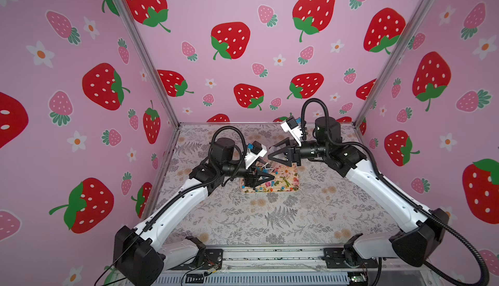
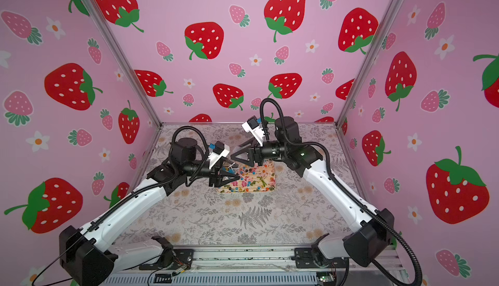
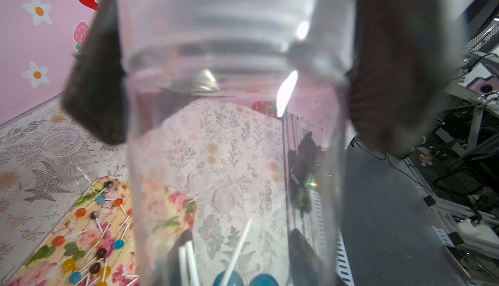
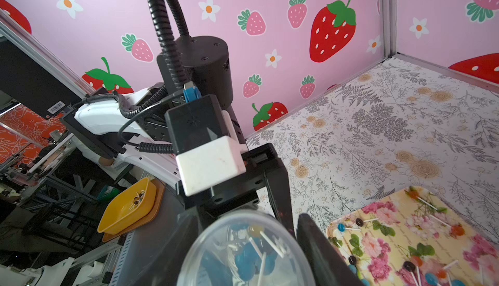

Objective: Pour the candies out of the jar
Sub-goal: Pick up the jar from the center of the board.

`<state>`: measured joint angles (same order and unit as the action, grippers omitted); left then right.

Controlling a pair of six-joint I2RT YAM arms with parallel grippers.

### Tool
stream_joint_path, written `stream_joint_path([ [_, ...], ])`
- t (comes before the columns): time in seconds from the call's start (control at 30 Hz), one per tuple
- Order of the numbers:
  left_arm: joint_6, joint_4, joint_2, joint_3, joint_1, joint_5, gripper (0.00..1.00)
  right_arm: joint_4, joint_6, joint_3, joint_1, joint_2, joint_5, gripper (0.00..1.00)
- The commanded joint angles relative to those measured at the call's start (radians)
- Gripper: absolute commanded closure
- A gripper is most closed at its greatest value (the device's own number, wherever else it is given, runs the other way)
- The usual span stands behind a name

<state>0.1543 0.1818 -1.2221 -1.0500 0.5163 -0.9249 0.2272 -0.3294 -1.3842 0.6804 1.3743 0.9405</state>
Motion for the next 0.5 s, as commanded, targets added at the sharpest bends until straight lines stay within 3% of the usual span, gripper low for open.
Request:
stream_joint_path([
  [0.0, 0.01, -0.047, -0.004, -0.048, 0.013, -0.025, 0.48, -0.034, -0.011, 0.012, 0.0, -0.037, 0.01, 0.57],
  [0.17, -0.005, -0.063, -0.001, -0.039, 0.025, 0.002, 0.59, -0.034, -0.016, 0.013, 0.001, -0.04, -0.009, 0.56],
  [0.2, -0.007, -0.067, 0.001, -0.035, 0.027, 0.007, 0.6, -0.033, -0.016, 0.015, 0.001, -0.042, -0.02, 0.52],
  [0.27, -0.013, -0.075, 0.007, -0.02, 0.031, 0.021, 0.61, -0.023, -0.01, 0.024, 0.001, -0.052, -0.084, 0.28],
  [0.33, -0.026, -0.09, 0.016, -0.005, 0.031, 0.048, 0.62, -0.017, -0.023, 0.038, -0.003, -0.071, -0.179, 0.14],
  [0.47, -0.074, -0.171, 0.05, 0.05, 0.035, 0.132, 0.63, -0.097, -0.117, 0.091, -0.019, -0.121, -0.281, 0.07],
])
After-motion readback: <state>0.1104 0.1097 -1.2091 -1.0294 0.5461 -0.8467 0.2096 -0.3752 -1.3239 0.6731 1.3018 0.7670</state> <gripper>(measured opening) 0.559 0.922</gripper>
